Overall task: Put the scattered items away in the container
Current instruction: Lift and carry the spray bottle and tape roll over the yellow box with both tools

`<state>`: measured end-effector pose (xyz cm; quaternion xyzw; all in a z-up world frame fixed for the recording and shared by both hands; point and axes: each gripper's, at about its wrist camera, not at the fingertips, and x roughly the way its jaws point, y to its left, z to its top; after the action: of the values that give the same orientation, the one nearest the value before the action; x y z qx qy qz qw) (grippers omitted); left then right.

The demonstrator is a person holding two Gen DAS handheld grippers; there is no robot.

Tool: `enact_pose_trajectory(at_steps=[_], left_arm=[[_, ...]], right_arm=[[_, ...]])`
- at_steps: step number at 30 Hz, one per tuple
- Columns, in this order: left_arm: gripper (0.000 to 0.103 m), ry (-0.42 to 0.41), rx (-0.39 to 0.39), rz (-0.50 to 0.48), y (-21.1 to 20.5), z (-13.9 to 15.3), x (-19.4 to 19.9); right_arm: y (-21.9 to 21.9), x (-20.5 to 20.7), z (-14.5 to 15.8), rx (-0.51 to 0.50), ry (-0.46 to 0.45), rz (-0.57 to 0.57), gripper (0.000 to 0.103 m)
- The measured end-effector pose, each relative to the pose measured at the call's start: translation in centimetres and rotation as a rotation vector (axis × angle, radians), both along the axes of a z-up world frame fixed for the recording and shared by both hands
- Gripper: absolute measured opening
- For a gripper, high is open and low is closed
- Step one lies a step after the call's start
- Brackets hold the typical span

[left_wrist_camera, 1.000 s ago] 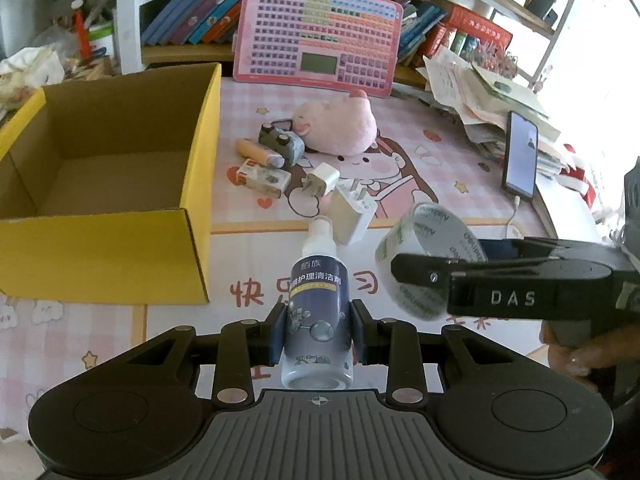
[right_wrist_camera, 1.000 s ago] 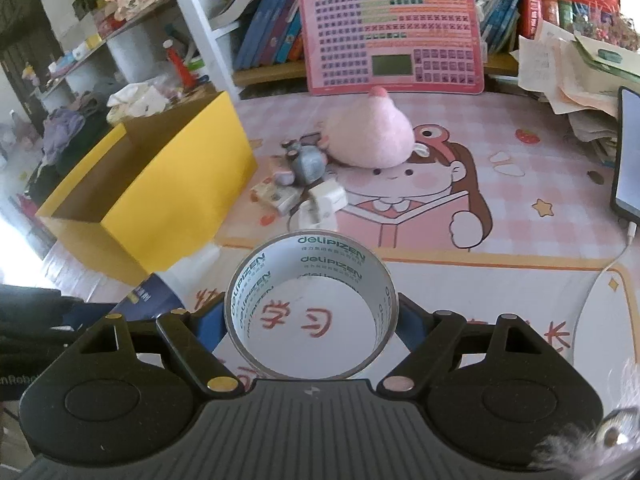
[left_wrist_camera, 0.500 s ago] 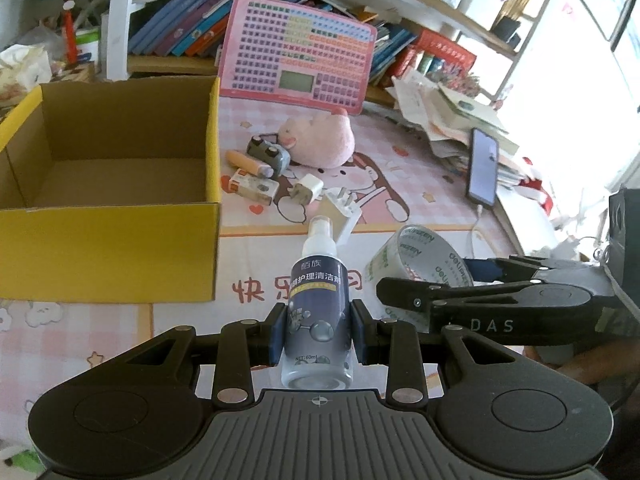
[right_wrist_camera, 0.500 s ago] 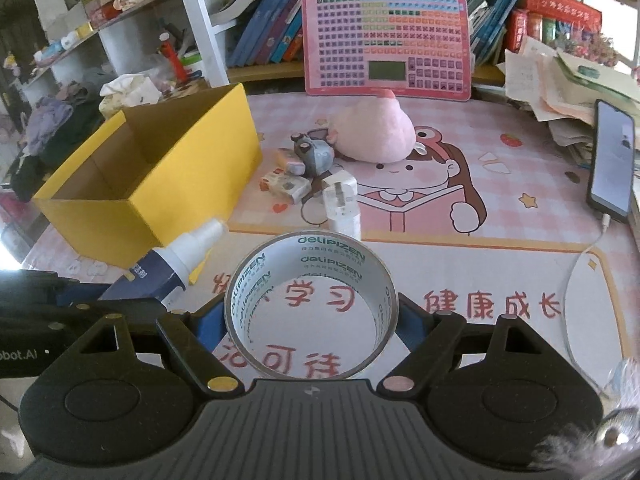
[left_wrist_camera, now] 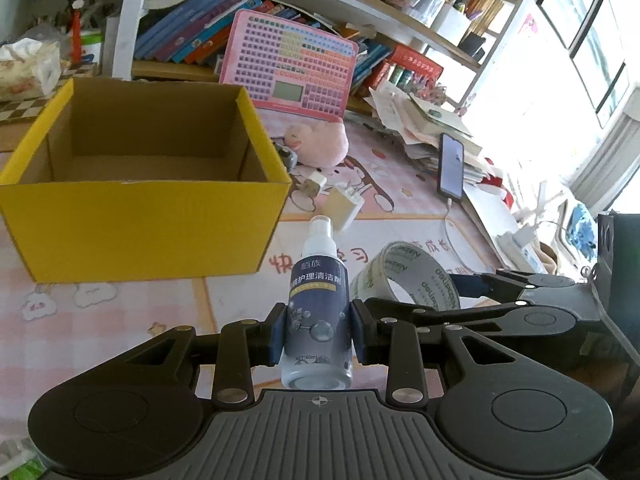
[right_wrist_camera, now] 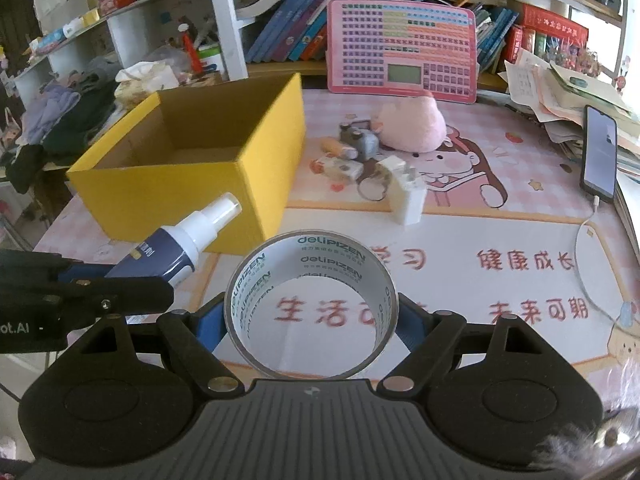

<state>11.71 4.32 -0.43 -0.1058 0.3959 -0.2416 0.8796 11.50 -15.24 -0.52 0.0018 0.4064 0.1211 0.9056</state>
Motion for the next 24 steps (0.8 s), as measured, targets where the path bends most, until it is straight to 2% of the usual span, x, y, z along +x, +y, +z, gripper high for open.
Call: enact_pose_trajectory(at_steps=[6, 12, 17, 24], left_arm=[[0.031, -0.021, -0.017, -0.010, 2.6, 0.1, -1.6], [0.031, -0.053, -0.038, 0.025, 5.3, 1.1, -2.6], [0.031, -0.084, -0.058, 0.055, 6.9, 1.9, -2.9], [0.031, -0.109, -0.078, 0.102, 8.5, 2.9, -2.2]], right_arm=[[2.9, -1.6, 0.4, -0.009, -0.013, -0.002, 0.082], [5.5, -2.4, 1.4, -0.019, -0.049, 0.033, 0.082], [7.5, -2.1, 2.9, -0.027, -0.114, 0.079, 0.082], [9.0, -0.9, 4.2, -0.024, -0.148, 0.135, 0.082]])
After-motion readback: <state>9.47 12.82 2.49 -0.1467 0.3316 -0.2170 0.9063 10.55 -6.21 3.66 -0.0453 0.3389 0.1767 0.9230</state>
